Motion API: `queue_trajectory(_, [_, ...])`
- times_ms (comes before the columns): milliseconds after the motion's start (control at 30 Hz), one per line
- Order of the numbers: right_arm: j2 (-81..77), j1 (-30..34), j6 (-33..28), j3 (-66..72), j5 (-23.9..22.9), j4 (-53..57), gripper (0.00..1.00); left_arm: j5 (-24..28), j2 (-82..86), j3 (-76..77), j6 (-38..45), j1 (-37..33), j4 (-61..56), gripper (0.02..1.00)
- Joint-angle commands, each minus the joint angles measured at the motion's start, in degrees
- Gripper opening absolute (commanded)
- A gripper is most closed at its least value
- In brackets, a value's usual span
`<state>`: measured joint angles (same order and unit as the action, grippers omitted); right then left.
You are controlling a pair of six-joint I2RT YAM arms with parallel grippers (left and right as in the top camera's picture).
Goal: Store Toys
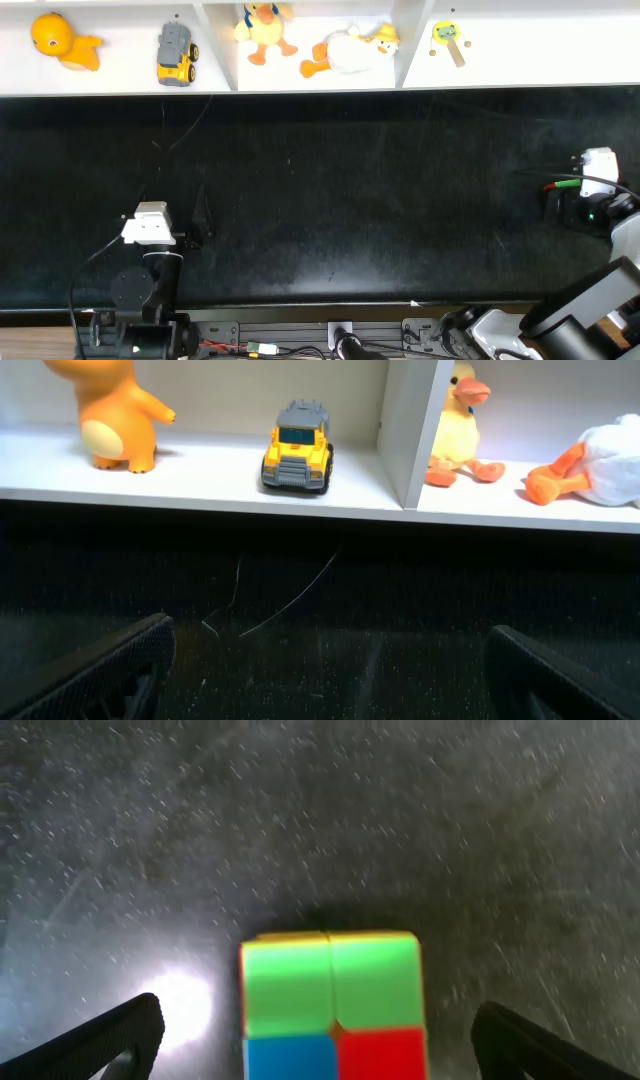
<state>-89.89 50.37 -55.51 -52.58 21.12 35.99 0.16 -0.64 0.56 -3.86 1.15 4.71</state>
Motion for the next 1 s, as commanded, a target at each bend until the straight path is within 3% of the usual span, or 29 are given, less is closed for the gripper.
queue_trajectory(33, [-0.85,-1.29,2.25,0.33,1.01,-0.02,0.996,-0.28,0.48,-0.11,1.07,0.20,0.15,0.998])
queue_trajectory(167, [-0.85,-1.27,4.46,0.33,-1.84,0.28,1.000,-0.28,0.48,-0.11,1.07,0.20,0.15,0.998])
queue_trajectory(400, [-0.85,-1.25,4.48,0.33,-1.90,1.11,0.978,-0.28,0.48,-0.11,1.07,0.20,0.15,0.998])
queue_trajectory(667, [-0.85,-1.22,4.55,0.33,-1.90,0.66,0.676,-0.28,0.48,-0.11,1.07,0.20,0.15,0.998])
queue_trajectory(1000, [-0.39,-1.29,6.71,0.33,-1.81,-0.20,0.584,-0.28,0.48,-0.11,1.07,0.20,0.15,0.998])
